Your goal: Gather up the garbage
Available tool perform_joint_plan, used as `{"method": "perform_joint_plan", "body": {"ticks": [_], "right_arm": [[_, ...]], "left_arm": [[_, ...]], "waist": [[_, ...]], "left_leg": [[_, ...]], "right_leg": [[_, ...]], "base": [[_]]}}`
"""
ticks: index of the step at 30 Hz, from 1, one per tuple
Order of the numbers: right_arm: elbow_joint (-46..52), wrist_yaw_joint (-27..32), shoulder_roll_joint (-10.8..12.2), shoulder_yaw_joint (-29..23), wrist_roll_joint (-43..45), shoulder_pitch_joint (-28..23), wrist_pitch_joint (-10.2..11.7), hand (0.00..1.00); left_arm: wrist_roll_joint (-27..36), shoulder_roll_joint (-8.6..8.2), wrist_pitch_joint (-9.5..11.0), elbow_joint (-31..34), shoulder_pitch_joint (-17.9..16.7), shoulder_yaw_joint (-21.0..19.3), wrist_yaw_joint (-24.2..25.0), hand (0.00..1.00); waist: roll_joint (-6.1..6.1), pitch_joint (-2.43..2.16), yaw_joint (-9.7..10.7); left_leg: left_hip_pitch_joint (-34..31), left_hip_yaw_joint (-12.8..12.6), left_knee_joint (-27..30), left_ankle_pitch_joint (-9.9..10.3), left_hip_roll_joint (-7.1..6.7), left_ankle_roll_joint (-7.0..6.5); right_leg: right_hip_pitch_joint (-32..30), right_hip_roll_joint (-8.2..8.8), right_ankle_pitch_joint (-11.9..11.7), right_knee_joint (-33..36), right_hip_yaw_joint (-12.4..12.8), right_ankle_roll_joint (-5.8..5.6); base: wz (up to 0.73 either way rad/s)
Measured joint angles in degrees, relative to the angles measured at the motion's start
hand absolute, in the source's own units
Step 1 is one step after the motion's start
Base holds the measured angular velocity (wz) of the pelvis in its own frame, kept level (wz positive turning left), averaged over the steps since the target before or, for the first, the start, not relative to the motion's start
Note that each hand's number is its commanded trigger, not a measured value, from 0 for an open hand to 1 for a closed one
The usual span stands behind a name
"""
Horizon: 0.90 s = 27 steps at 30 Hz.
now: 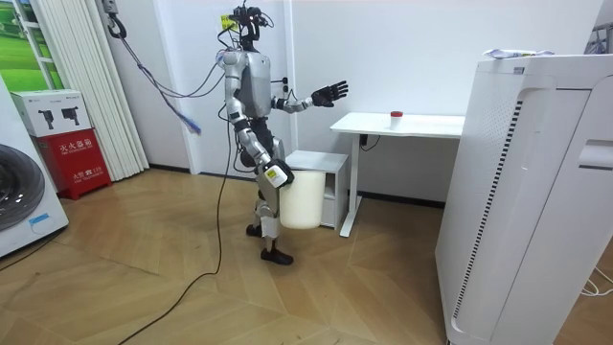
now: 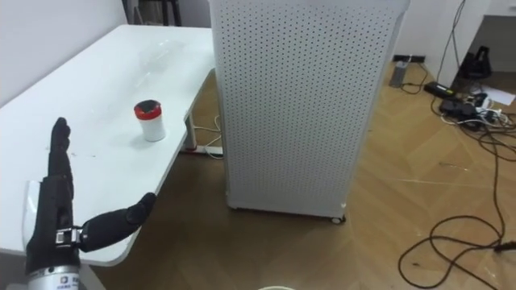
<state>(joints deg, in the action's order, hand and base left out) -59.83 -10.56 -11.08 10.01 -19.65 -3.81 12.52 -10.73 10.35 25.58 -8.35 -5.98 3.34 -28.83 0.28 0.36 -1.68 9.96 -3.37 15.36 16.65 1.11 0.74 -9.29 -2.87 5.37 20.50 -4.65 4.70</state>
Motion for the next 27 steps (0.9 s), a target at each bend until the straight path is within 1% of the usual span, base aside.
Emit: {"method": "perform_joint_plan", "body": {"ticks": [1, 2, 3, 4, 5, 6, 7, 8, 10, 13, 15, 17, 18, 19, 20, 21, 22, 23, 24, 25, 26, 27], "right_arm": [[0.1, 0.1, 0.0, 0.0, 0.4, 0.3, 0.0, 1.00], [0.4, 0.2, 0.0, 0.2, 0.8, 0.4, -0.1, 1.00], [0.7, 0.2, 0.0, 0.2, 0.8, 0.3, -0.1, 1.00], [1.4, 0.4, 0.0, 0.3, 0.7, 0.3, -0.1, 1.00], [1.9, 0.4, 0.0, 0.3, 0.9, 0.4, -0.1, 1.00], [2.0, 0.4, 0.2, 0.3, 1.2, 0.5, -0.1, 1.00], [2.1, 0.4, 0.1, 0.6, 1.7, 0.5, -0.1, 1.00], [2.1, 0.4, 0.1, 0.6, 1.7, 0.4, -0.2, 1.00], [2.1, 0.3, 0.1, 0.6, 1.6, 0.4, -0.2, 1.00], [2.6, -0.3, -0.4, 0.5, 1.7, 0.3, -0.1, 1.00], [2.6, -1.3, -0.5, 0.5, 1.7, 0.2, -0.2, 1.00], [2.8, -2.3, -0.7, 0.6, 1.7, 0.2, -0.1, 1.00], [3.0, -2.4, -0.6, 0.6, 1.7, 0.2, -0.2, 1.00], [3.6, -2.8, -0.7, 0.6, 1.8, 0.1, -0.2, 1.00], [3.8, -3.1, -0.8, 0.6, 2.0, 0.1, -0.2, 1.00], [4.1, -3.4, -0.9, 0.7, 2.1, 0.0, -0.2, 1.00], [4.8, -3.4, -1.2, 1.6, 2.1, 0.0, -0.5, 1.00], [6.1, -3.5, -1.5, 2.7, 2.3, 0.0, -1.0, 1.00], [6.6, -3.6, -1.6, 3.0, 2.4, 0.0, -1.0, 1.00], [7.2, -4.2, -1.7, 3.8, 2.5, 0.0, -1.0, 1.00], [7.8, -4.7, -2.4, 4.8, 2.4, 0.0, -1.0, 1.00], [7.8, -4.7, -2.7, 5.2, 2.3, 0.0, -1.0, 1.00]], "left_arm": [[0.0, -0.01, 0.0, -0.1, 0.0, -0.3, -0.3, 0.00], [0.1, 0.02, 0.0, -0.3, 0.0, -0.6, -0.4, 0.00], [0.1, 0.04, 0.0, -0.6, 0.1, -0.7, -0.4, 0.00], [0.5, 0.02, 0.0, -1.1, 0.1, -0.7, -0.4, 0.00], [0.7, -0.03, 0.0, -1.5, 0.1, -0.8, -0.4, 0.00], [0.6, 0.00, 0.0, -1.7, 0.1, -0.9, -0.4, 0.00], [0.6, -0.06, 0.0, -2.5, 0.1, -0.9, -0.4, 0.00], [0.5, -0.08, 0.0, -3.4, 0.1, -0.9, -0.4, 0.00], [0.5, -0.06, 0.0, -3.5, -0.1, -1.0, -0.4, 0.00], [0.6, 0.02, 0.0, -3.5, -0.2, -1.2, -0.4, 0.00], [0.6, 0.02, 0.0, -3.4, -0.5, -1.2, -0.3, 0.00], [0.5, 0.16, 0.0, -3.4, -0.9, -1.2, 0.0, 0.00], [0.6, 0.25, 0.0, -3.4, -0.9, -1.3, 0.2, 0.00], [0.5, 0.37, 0.0, -3.4, -1.0, -1.5, 0.7, 0.00], [0.6, 0.40, 0.0, -3.3, -1.0, -1.6, 1.2, 0.00], [0.6, 0.41, 0.0, -3.3, -1.1, -1.7, 1.4, 0.00], [0.8, 0.45, -0.1, -3.2, -1.2, -2.5, 1.8, 0.00], [1.5, 0.57, -0.1, -2.8, -1.3, -3.3, 1.9, 0.00], [1.9, 0.63, -0.2, -2.5, -1.4, -3.6, 1.9, 0.00], [3.0, 0.60, -0.2, -1.9, -2.1, -3.8, 1.9, 0.00], [4.5, 0.55, -0.3, -1.8, -2.7, -3.6, 1.9, 0.00], [5.1, 0.58, -0.5, -1.8, -2.9, -3.3, 1.9, 0.00]], "waist": [[0.16, 0.14, -0.2], [0.12, 0.26, -0.3], [0.11, 0.29, -0.3], [0.07, 0.44, -0.3], [0.45, 0.69, -0.4], [0.27, 0.89, -0.5], [0.22, 1.01, -0.8], [0.71, 0.89, -1.6], [0.91, 0.92, -1.8], [1.74, 0.48, -1.8], [2.19, 0.07, -1.9], [2.54, -0.16, -2.1], [2.54, -0.15, -2.2], [2.52, -0.15, -2.9], [2.54, -0.17, -3.2], [2.63, -0.17, -3.5], [2.78, -0.23, -4.5], [2.71, -0.41, -5.1], [2.48, -0.31, -5.2], [2.16, -0.19, -5.4], [2.30, -0.13, -6.2], [2.42, -0.07, -6.5]], "left_leg": [[-0.1, -0.1, 0.0, 0.4, -0.70, -0.72], [-0.2, -1.1, -0.1, 0.8, -1.20, -1.36], [-0.2, -1.5, -0.2, 1.1, -1.44, -1.78], [-0.3, -1.6, -0.6, 1.6, -1.89, -2.11], [-0.5, -1.8, -1.1, 2.8, -1.83, -2.53], [-0.9, -2.2, -1.0, 3.0, -1.87, -2.47], [-1.6, -3.1, -0.2, 3.3, -1.61, -2.69], [-2.6, -3.3, 1.1, 3.7, -1.42, -2.84], [-3.7, -4.0, 2.7, 4.1, -1.14, -2.96], [-5.6, -4.0, 5.2, 4.9, -0.57, -3.17], [-5.5, -4.0, 5.3, 5.0, -0.39, -3.21], [-5.3, -3.8, 6.1, 5.5, 0.19, -3.13], [-5.3, -3.8, 6.5, 5.8, 0.35, -3.03], [-5.2, -3.8, 7.0, 6.3, 0.62, -2.88], [-5.0, -3.9, 7.9, 7.0, 1.18, -2.62], [-4.8, -3.9, 8.3, 7.5, 1.57, -2.33], [-4.2, -4.4, 8.8, 8.3, 2.43, -1.74], [-4.3, -4.4, 11.1, 9.1, 3.36, -1.05], [-4.8, -4.3, 13.3, 9.3, 3.71, -0.68], [-7.1, -4.1, 20.3, 8.9, 4.62, 0.07], [-10.2, -3.7, 29.3, 7.0, 5.87, 1.57], [-11.9, -3.0, 33.7, 5.3, 6.33, 2.04]], "right_leg": [[-1.3, 0.53, 0.5, 1.9, 0.0, -0.10], [-2.6, 1.02, 0.9, 3.7, 0.1, -0.21], [-3.2, 1.27, 1.0, 4.3, 0.1, -0.28], [-4.4, 1.79, 1.2, 5.2, 0.4, -0.45], [-5.1, 1.64, 1.1, 5.4, 0.9, -0.70], [-5.4, 1.63, 0.8, 5.4, 1.2, -0.88], [-5.8, 1.23, -0.1, 4.9, 1.8, -1.17], [-5.7, 0.92, -1.0, 3.5, 1.9, -1.44], [-5.7, 0.91, -2.3, 2.3, 2.0, -1.52], [-5.8, 0.88, -3.8, 0.9, 1.4, -1.27], [-5.3, 0.84, -4.1, 0.2, 1.1, -1.26], [-4.6, 0.90, -4.0, 0.1, -0.4, -1.07], [-4.7, 0.92, -3.6, 0.4, -0.9, -0.74], [-4.7, 1.40, -2.4, 1.4, -2.5, -0.55], [-4.7, 1.90, -1.1, 2.5, -4.7, -0.27], [-4.7, 1.92, -0.6, 2.9, -5.5, -0.09], [-4.5, 1.84, 0.7, 3.8, -6.9, 0.25], [-4.3, 1.72, 2.3, 5.2, -8.2, 0.82], [-4.2, 1.67, 2.9, 5.8, -8.6, 1.08], [-4.3, 1.39, 4.2, 7.2, -8.6, 1.54], [-3.9, 0.69, 5.6, 8.6, -8.1, 1.95], [-3.4, 0.48, 6.2, 9.1, -8.0, 2.18]], "base": [[-0.35], [-0.36], [-0.30], [-0.20], [-0.21], [-0.31], [-0.36], [-0.33], [-0.14], [-0.02], [0.02], [0.04], [0.00], [0.00], [0.00], [-0.12], [-0.22], [-0.19], [-0.13], [-0.19], [-0.28], [-0.30]]}}
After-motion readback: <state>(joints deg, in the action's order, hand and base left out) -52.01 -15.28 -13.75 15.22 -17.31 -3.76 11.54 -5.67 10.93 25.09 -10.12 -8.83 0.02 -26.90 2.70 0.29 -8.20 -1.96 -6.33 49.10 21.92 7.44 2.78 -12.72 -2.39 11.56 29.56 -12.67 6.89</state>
